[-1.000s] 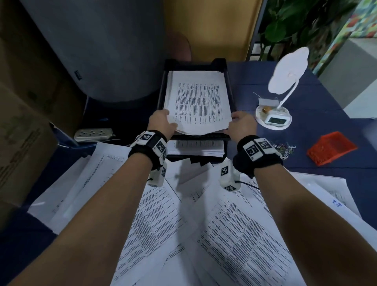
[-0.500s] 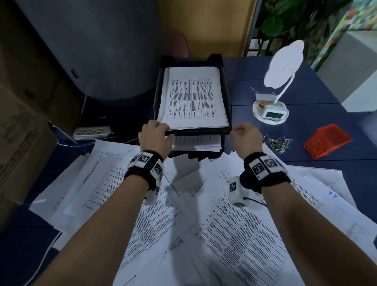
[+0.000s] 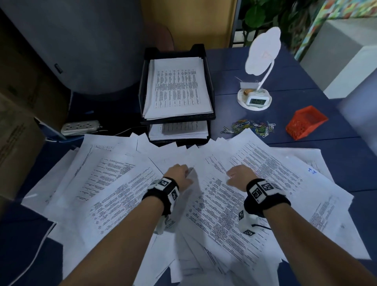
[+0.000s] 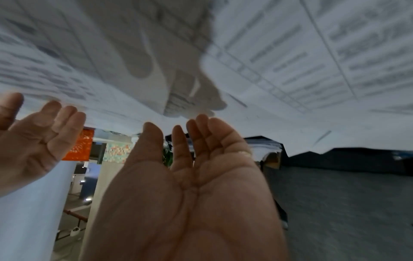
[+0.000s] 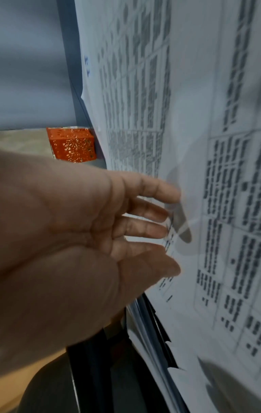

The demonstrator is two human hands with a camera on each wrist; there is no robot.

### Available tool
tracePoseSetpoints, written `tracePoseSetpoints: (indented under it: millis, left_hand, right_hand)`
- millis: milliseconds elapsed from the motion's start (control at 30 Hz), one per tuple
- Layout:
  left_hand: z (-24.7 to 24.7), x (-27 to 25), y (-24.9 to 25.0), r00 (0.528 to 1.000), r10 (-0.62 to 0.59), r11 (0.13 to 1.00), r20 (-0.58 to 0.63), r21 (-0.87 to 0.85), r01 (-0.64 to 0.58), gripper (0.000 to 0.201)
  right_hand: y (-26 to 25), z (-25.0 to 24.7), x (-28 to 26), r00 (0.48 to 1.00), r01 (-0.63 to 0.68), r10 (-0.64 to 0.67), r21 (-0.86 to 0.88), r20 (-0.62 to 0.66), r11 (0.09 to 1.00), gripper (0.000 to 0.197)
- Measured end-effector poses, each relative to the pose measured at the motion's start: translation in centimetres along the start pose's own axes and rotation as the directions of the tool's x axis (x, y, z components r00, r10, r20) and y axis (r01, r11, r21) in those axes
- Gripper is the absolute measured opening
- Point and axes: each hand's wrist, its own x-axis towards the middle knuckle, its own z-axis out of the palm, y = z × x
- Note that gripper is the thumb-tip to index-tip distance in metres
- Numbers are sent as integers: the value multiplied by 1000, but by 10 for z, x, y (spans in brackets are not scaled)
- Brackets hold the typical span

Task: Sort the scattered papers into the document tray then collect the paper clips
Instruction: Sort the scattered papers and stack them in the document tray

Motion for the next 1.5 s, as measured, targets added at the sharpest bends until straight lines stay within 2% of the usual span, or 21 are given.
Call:
tracePoseSetpoints:
  millis: [67,133,200,300,400,467,533,600,633,700,833,967,1033,1100,1133,1200,1233,1300,1367,1433,1500]
  left_hand:
    - [11,0,4,999,-32,999,35,11,31,53]
    - [17,0,7,996,-78,988,47,-131,84,60]
    - [20,0,8,995,-97,964,5,-249,95,42]
    - [20,-4,13,998,-17,928,-62,-372,-7,10]
    - [14,-10,16,994,55,855,-97,-510,-97,3]
    - [9,-7,9,987,54,864,-150,-489,-122,7]
    - [4,-3,-5,987,5,912,-160,-404,-70,8]
    - [0,3,-22,990,-32,995,-137,-101,18,22]
    - [-2,6,-30,992,-49,997,-116,46,55,31]
    - [-8,9,-41,993,-89,981,-74,165,100,48]
    - [-10,17,-47,995,-85,985,-43,144,91,64]
    - [-9,25,-40,997,-71,996,-41,49,73,69]
    - [-8,28,-33,998,-51,998,-27,27,52,53]
    - [-7,29,-26,998,-12,994,-65,-105,5,20]
    - [-8,29,-22,996,8,978,-88,-207,-26,9]
    - [-13,29,-18,994,44,910,-100,-406,-81,12]
    - [-17,29,-17,994,55,859,-93,-503,-95,16]
    - [-27,28,-14,991,66,751,-121,-648,-129,21]
    - [-39,24,-12,976,27,618,-216,-764,-186,19]
    - [-48,21,-14,944,-82,510,-320,-827,-236,19]
    - [-56,18,-17,933,-154,354,-325,-900,-255,25]
  right_hand:
    - [2,1,-2,1000,9,-9,-7,10,1000,41]
    - [5,2,-2,1000,0,-1,24,15,1000,46]
    - [9,5,-1,1000,-2,2,96,1,995,50]
    - [14,7,-1,996,-18,30,143,-82,990,53]
    - [14,6,-2,998,-41,44,46,-50,998,17]
    - [16,4,1,999,-36,39,107,-31,994,17]
    - [17,1,4,995,-61,68,84,-73,995,26]
    - [14,-4,5,990,-93,96,36,-104,995,24]
    - [12,-4,7,990,-96,98,25,-102,995,22]
    - [8,1,11,991,-94,94,5,-95,996,20]
    - [-2,13,16,974,-146,131,-71,-185,987,38]
    - [-3,19,21,974,-170,150,-115,-169,979,42]
    - [0,18,23,972,-175,160,-73,-172,982,43]
    - [5,17,25,965,-167,164,1,-203,986,47]
    - [7,15,24,957,-158,175,90,-230,983,51]
    - [12,10,21,943,-141,208,255,-258,957,61]
    - [13,7,20,946,-131,207,288,-251,949,59]
    - [16,-1,19,959,-56,158,391,-234,919,35]
    - [14,-13,16,963,59,99,555,-251,830,23]
    - [10,-27,12,952,156,71,674,-297,722,30]
    - [1,-45,6,929,248,73,758,-362,603,33]
